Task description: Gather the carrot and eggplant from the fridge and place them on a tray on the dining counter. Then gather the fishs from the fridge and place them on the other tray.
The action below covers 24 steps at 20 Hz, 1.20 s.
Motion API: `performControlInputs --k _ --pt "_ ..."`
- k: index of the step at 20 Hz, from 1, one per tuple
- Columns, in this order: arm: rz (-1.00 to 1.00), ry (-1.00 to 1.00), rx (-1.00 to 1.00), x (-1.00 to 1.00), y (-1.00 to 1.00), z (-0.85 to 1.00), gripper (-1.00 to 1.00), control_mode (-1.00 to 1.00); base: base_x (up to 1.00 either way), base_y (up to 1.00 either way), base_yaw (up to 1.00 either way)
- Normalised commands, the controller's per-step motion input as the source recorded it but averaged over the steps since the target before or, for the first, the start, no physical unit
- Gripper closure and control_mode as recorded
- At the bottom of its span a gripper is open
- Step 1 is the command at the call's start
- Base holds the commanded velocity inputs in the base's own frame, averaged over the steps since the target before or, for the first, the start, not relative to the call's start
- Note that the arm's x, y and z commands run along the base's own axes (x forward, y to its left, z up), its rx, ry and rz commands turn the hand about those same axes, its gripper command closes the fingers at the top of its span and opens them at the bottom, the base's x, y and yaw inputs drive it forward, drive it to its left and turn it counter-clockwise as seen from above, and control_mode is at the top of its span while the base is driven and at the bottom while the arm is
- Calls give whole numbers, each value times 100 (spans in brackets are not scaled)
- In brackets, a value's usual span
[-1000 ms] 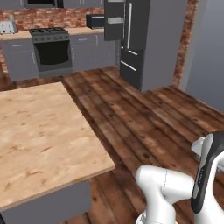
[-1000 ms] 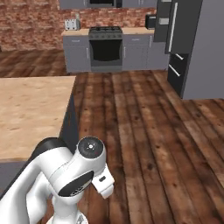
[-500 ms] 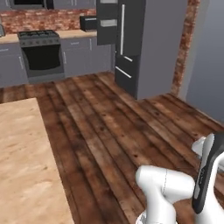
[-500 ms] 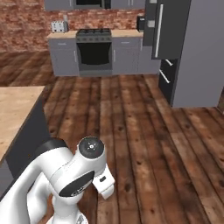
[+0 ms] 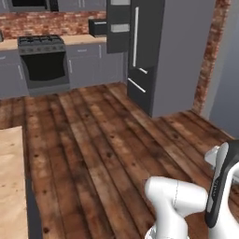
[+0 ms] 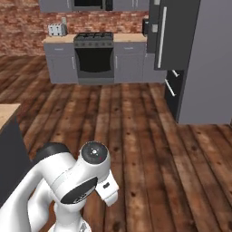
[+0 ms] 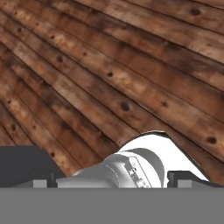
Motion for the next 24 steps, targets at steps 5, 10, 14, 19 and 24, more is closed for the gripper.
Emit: performControlInputs --k 5,10,14,19,24 --pt "0 0 0 0 0 0 -100 100 100 -25 14" --pt "0 0 0 0 0 0 -100 100 100 -7 12" --pt "0 0 0 0 0 0 -100 100 100 0 3" --pt "0 0 0 0 0 0 -100 100 100 2 0" --pt "0 0 0 0 0 0 -100 100 100 14 0"
